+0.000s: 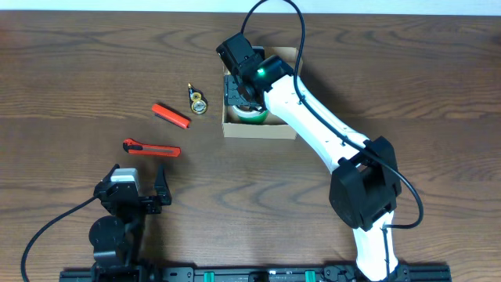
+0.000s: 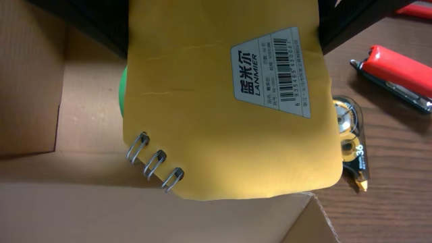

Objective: Pack container
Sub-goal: 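Carry the yellow notepad into the box on top of the tapes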

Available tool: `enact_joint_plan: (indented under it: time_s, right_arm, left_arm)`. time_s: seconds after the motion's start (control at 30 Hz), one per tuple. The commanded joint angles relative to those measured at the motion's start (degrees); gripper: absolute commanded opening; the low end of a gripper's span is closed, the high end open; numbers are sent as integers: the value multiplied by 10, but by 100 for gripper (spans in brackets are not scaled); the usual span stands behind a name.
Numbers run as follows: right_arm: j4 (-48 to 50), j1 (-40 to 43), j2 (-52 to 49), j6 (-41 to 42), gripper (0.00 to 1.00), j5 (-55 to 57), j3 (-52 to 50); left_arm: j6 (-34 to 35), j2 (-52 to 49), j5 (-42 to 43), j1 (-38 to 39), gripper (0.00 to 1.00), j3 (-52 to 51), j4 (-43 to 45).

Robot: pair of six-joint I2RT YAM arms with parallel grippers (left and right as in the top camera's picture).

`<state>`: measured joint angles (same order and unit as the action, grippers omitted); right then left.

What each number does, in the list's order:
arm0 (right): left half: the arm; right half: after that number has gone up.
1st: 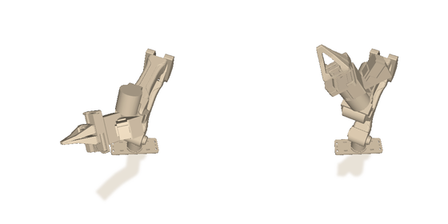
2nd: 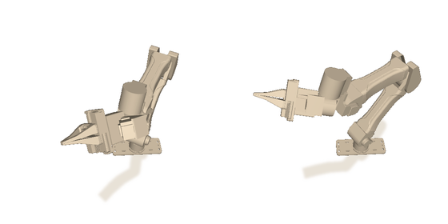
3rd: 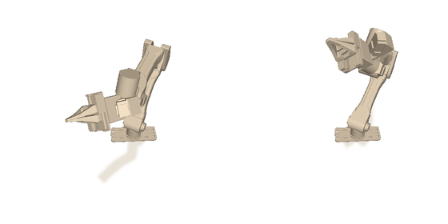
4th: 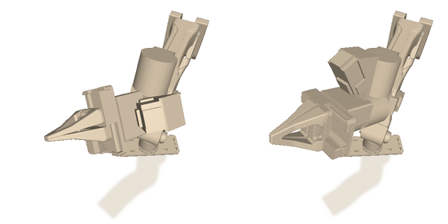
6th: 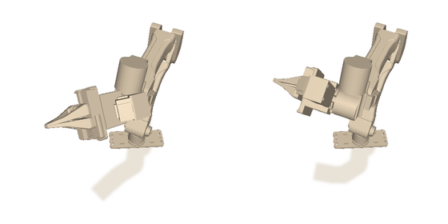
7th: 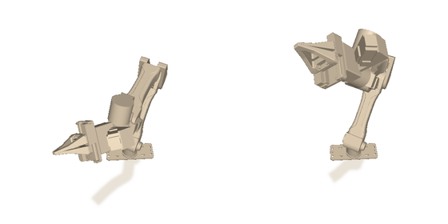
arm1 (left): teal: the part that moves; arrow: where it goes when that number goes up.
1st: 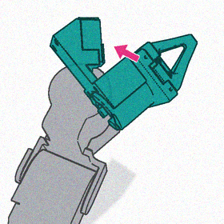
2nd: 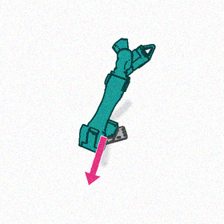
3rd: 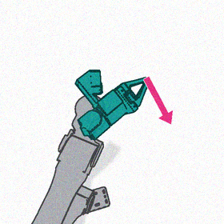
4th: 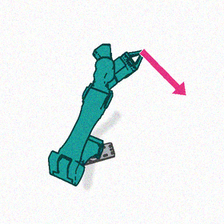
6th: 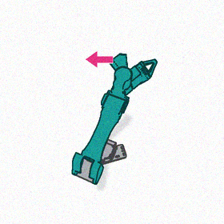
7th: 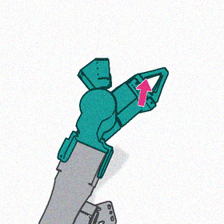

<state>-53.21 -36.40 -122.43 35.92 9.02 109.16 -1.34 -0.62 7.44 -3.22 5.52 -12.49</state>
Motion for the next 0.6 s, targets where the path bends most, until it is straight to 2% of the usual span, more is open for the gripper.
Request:
enact_joint_plan:
  time_s: [0.0,0.57]
  right_arm:
    - [-5,-1,-11,18,71,15,2]
    - [8,1,-34,12,73,46,2]
  left_arm:
    - [-4,3,-4,-2,95,-16,-3]
    - [-4,3,-4,-2,95,-16,-3]
